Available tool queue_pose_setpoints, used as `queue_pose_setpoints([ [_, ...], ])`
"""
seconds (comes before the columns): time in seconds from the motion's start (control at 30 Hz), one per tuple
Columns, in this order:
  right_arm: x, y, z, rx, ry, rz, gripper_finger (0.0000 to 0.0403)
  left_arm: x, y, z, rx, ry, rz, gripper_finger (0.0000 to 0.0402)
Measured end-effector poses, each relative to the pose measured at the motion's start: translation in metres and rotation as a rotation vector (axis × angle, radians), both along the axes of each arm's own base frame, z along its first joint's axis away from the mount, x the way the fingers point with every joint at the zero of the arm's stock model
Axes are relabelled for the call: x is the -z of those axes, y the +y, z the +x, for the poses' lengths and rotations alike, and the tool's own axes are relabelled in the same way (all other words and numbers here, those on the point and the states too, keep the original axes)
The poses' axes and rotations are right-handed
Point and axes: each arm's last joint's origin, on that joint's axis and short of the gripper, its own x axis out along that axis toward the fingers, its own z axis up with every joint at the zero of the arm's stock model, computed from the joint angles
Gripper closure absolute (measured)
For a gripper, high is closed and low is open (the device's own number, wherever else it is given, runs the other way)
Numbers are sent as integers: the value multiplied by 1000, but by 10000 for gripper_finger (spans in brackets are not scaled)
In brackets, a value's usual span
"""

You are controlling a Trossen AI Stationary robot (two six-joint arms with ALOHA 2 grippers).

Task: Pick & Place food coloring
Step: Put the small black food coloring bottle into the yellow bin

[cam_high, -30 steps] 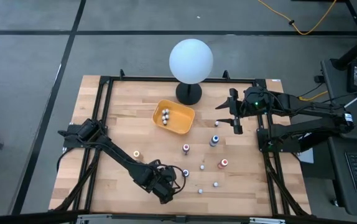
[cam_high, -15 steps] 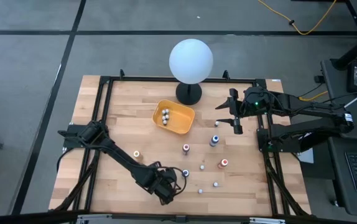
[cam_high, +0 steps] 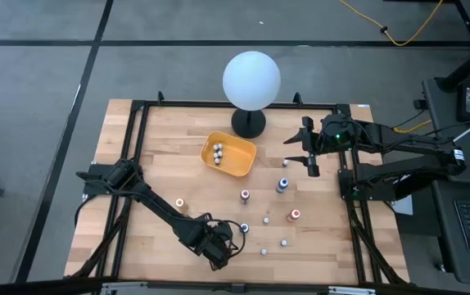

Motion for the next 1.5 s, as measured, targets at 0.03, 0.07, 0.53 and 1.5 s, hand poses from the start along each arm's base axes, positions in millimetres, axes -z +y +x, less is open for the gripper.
queue_pose_setpoints([
  [0.03,0,0,0,0,0,0,162,-2,0,0,-1,-4,0,344],
  [0.07,0,0,0,0,0,0,162,-5,1,-1,-2,-11,-5,342],
  [0.53,-2,0,2,-1,-25,-5,162,-132,97,1,-246,-198,-3,342],
  [1.5,-5,-3,15,29,-97,-60,162,-52,306,34,-330,100,91,341],
])
